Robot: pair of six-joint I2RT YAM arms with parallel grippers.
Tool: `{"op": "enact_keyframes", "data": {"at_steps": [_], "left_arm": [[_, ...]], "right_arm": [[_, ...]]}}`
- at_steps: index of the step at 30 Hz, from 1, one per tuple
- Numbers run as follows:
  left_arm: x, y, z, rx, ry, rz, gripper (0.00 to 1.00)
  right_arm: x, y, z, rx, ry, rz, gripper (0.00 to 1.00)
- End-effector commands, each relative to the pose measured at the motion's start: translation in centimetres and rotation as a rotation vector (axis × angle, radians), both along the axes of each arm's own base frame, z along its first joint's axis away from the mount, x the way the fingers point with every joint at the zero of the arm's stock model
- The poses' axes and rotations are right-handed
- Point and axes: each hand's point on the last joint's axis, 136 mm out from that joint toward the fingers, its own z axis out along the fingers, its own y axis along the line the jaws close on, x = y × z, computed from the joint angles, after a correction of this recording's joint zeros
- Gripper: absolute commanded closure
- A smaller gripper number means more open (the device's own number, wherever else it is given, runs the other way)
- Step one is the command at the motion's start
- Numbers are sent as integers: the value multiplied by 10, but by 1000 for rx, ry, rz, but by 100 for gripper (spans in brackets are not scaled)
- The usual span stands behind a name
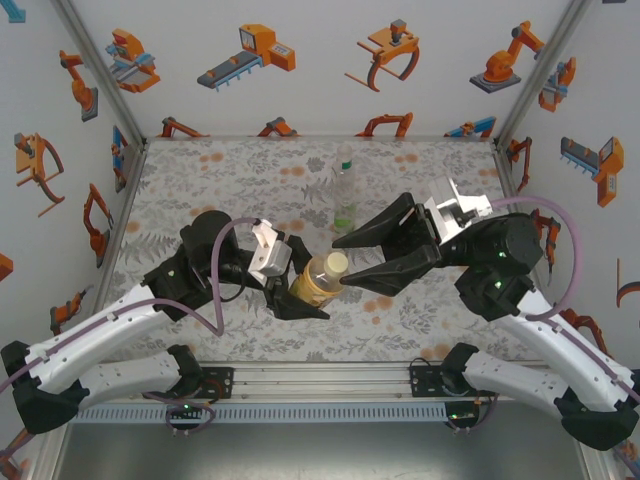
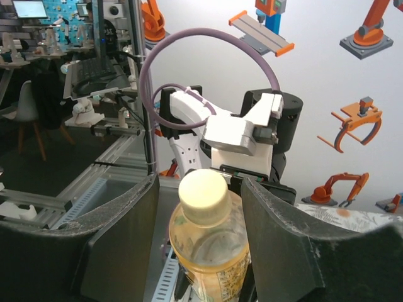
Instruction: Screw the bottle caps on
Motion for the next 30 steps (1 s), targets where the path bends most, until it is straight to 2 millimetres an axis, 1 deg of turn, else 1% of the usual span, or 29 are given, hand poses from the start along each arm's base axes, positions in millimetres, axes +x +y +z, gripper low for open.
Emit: {"op": "enact_keyframes", "data": {"at_steps": [1, 9, 12, 19, 22, 24, 27, 30], "left_arm": [[-8, 4, 22, -55, -27, -38, 100], [-8, 3, 21, -54, -23, -43, 100], [-8, 2, 23, -62, -25, -46, 100], [-8, 1, 21, -54, -14, -51, 100], [-7, 0, 20, -52, -10, -51, 100], [-7, 0, 20, -51, -11, -51, 100], [-7, 0, 19, -49, -11, -50, 100], [-5, -2, 15, -36, -9, -41, 100]], "right_arm": [[2, -2, 2, 20, -20, -30, 47], [-1, -1, 1, 13, -32, -7, 49], [0, 1, -1, 9, -25, -4, 51], [2, 3, -1, 7, -23, -3, 53], [2, 3, -2, 7, -22, -4, 55], [2, 3, -3, 8, -23, -6, 59], [4, 2, -3, 14, -19, -21, 67], [8, 1, -3, 22, -5, -47, 80]]}}
